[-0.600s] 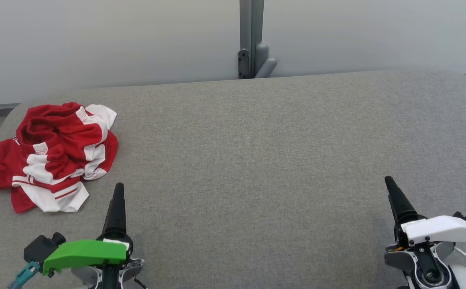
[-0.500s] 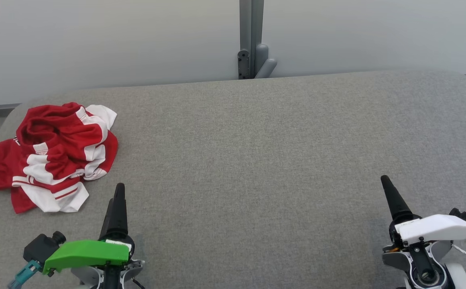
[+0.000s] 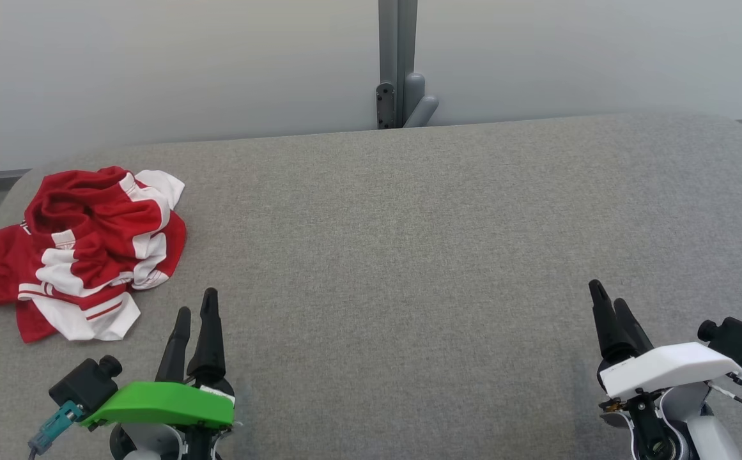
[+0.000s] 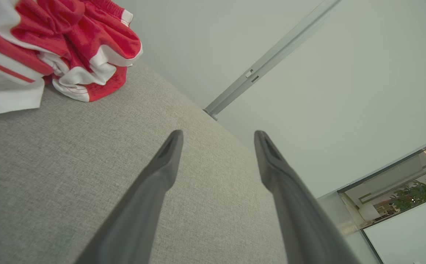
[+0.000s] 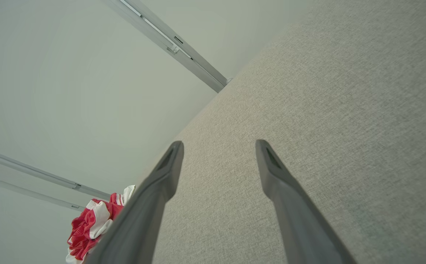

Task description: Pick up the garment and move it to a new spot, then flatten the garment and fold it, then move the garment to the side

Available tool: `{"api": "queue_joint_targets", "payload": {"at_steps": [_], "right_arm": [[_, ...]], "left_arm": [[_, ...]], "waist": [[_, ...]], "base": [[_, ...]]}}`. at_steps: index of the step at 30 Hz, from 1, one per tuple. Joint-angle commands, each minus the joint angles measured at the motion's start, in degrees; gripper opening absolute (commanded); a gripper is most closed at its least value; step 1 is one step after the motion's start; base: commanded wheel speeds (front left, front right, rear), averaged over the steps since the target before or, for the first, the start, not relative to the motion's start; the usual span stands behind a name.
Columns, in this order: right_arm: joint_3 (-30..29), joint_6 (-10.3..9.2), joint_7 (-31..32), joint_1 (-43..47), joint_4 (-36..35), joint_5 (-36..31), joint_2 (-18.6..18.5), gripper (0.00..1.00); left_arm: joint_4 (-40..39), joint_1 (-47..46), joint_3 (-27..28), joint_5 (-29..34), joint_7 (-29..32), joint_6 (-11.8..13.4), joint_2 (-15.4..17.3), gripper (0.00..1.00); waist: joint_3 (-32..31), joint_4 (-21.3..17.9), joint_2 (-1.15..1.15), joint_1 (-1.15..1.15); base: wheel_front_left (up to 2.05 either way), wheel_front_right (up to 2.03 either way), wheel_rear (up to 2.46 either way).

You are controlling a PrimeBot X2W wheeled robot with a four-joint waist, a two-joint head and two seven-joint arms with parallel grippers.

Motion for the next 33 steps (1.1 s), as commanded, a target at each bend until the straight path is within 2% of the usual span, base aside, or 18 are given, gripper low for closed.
{"api": "queue_joint_targets", "payload": {"at_steps": [1, 9, 17, 33], "right_arm": [[0.40, 0.02, -0.80, -0.03, -1.41, -2.25, -0.48, 1.00], [2.25, 0.02, -2.82, 0.50, -3.19, -8.14, -0.52, 1.00], [4.62, 0.02, -4.69, 1.38, -4.23, -13.53, -0.56, 1.00], [6.93, 0.02, -7.78, 2.17, -5.42, -23.18, -0.66, 1.00]], "left_arm": [[-1.05, -0.35, -0.29, 2.27, -0.62, 0.37, 0.21, 1.00], [-2.29, 0.02, -1.35, 11.19, -1.52, 2.05, 0.23, 1.00], [-3.72, 0.95, -1.92, 17.39, -2.40, 3.58, 0.26, 1.00], [-4.99, 2.18, -3.08, 26.65, -3.85, 4.04, 0.30, 1.00]], "waist": [[0.01, -0.02, 0.00, 0.00], [-0.01, -0.14, 0.00, 0.00], [-0.37, -0.03, 0.00, 0.00], [-0.50, -0.09, 0.00, 0.00]], "base": [[0.00, 0.00, 0.00], [0.00, 0.00, 0.00], [0.00, 0.00, 0.00], [0.00, 0.00, 0.00]]}}
